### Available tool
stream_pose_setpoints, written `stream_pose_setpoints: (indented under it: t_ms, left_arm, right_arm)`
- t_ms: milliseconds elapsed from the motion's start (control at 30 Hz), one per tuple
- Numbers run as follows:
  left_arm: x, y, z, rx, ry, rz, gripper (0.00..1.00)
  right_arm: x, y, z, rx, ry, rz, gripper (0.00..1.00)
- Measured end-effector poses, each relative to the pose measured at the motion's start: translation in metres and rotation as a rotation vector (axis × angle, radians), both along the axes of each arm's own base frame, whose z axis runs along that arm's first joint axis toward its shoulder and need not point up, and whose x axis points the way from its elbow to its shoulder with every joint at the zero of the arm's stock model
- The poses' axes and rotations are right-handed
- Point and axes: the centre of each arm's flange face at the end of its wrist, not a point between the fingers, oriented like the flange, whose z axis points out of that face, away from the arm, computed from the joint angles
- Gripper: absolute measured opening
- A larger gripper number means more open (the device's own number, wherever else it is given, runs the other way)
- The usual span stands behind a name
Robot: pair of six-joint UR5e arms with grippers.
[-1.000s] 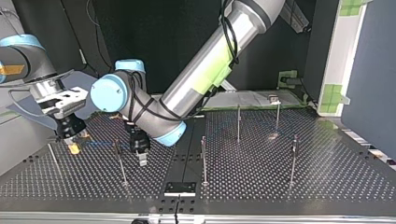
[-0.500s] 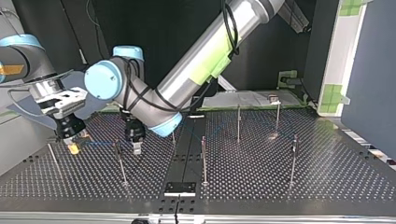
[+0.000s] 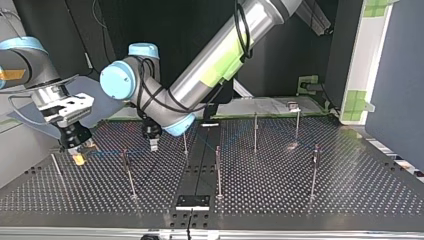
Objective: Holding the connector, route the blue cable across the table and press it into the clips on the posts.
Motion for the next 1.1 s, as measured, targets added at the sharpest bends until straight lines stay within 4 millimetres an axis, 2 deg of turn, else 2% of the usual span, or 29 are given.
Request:
stream_pose_setpoints:
  t_ms: [133, 333, 567, 700, 833, 1100]
  left_arm:
    - [-0.017, -0.009, 0.003, -0.034, -0.009, -0.021, 1.00]
    - [-0.041, -0.019, 0.018, -0.096, -0.033, -0.087, 1.00]
    - [-0.084, -0.032, 0.038, -0.170, -0.068, -0.138, 1.00]
    - [-0.105, -0.033, 0.051, -0.232, -0.087, -0.132, 1.00]
    - [-0.102, -0.016, 0.062, -0.292, -0.110, -0.084, 1.00]
    - [-0.075, 0.026, 0.084, -0.415, -0.162, -0.021, 1.00]
  right_arm:
    - [0.000, 0.000, 0.000, 0.000, 0.000, 0.000, 0.00]
    - [0.000, 0.000, 0.000, 0.000, 0.000, 0.000, 0.00]
    - [0.000, 0.000, 0.000, 0.000, 0.000, 0.000, 0.00]
    - [0.000, 0.000, 0.000, 0.000, 0.000, 0.000, 0.00]
    - [0.000, 0.000, 0.000, 0.000, 0.000, 0.000, 0.00]
    - [0.000, 0.000, 0.000, 0.000, 0.000, 0.000, 0.00]
